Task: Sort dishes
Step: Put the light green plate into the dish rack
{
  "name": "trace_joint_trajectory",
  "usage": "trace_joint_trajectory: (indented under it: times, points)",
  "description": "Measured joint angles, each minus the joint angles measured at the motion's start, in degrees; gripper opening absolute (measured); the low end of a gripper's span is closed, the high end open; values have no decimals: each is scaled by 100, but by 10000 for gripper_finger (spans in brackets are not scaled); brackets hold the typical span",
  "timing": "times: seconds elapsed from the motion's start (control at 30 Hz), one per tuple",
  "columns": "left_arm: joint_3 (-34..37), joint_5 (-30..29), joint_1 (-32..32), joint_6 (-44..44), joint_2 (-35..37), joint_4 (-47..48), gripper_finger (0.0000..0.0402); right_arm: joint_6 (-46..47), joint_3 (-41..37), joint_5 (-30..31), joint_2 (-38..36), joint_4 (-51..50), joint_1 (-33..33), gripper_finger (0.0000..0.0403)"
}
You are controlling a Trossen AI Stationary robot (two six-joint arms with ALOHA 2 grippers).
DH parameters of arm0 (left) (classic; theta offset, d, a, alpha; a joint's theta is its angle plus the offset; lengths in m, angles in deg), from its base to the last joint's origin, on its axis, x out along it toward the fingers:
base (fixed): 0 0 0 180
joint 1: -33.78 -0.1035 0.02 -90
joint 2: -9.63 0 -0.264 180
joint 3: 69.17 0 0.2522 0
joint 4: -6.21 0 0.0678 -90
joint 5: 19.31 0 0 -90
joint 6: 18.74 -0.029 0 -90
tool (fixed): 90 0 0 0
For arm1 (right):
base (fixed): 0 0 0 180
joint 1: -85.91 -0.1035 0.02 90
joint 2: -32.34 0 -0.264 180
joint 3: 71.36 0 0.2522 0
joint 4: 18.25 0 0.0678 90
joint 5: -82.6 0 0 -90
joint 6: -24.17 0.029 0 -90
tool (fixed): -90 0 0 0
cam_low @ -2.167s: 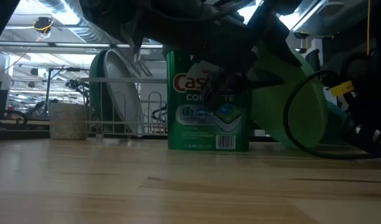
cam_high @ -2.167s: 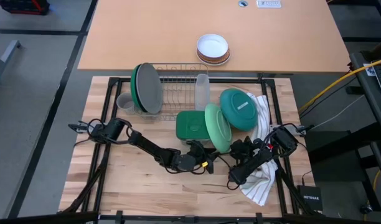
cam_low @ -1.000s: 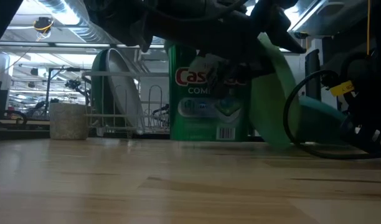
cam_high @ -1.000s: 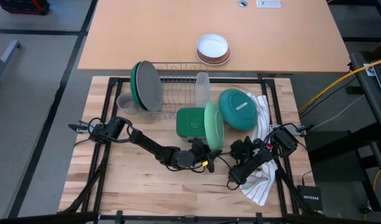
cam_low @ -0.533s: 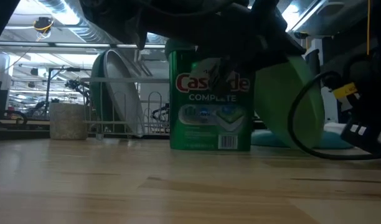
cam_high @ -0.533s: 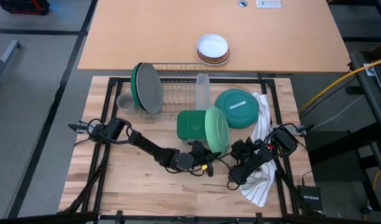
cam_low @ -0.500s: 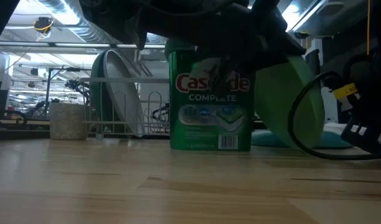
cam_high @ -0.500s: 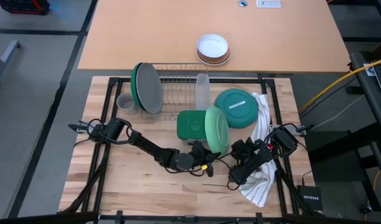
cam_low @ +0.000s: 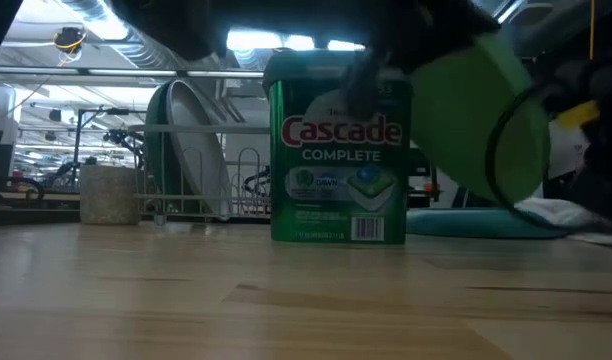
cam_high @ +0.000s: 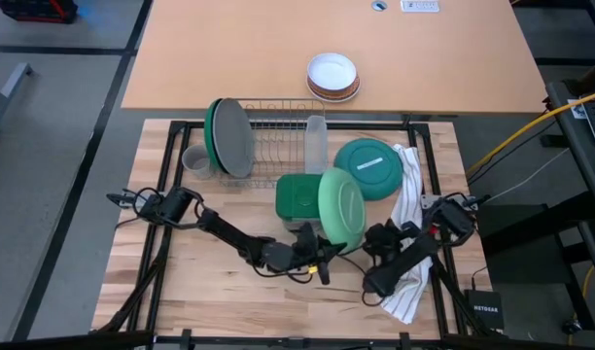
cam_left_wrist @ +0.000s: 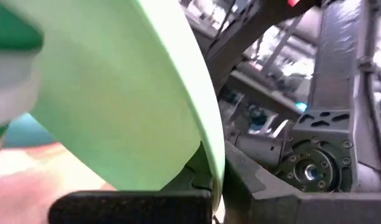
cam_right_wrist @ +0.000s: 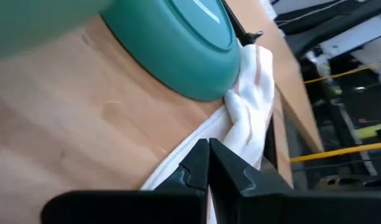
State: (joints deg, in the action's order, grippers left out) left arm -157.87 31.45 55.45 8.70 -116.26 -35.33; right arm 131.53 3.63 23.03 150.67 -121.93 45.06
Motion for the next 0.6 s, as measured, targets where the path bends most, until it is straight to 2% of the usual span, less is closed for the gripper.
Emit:
trace_joint_trajectory:
  times: [0.23,0.47,0.6]
  points:
    - [-2,7,7,-560,7,-678,2,308,226,28,-560,-18,-542,7]
    - [-2,3,7,-1764,61,-1766,2,377,540,45,-1179,-10,-1058,7]
    - [-2,-76,9,-2540,318,-1786,2,370,776,220,-1564,-14,-1325,7]
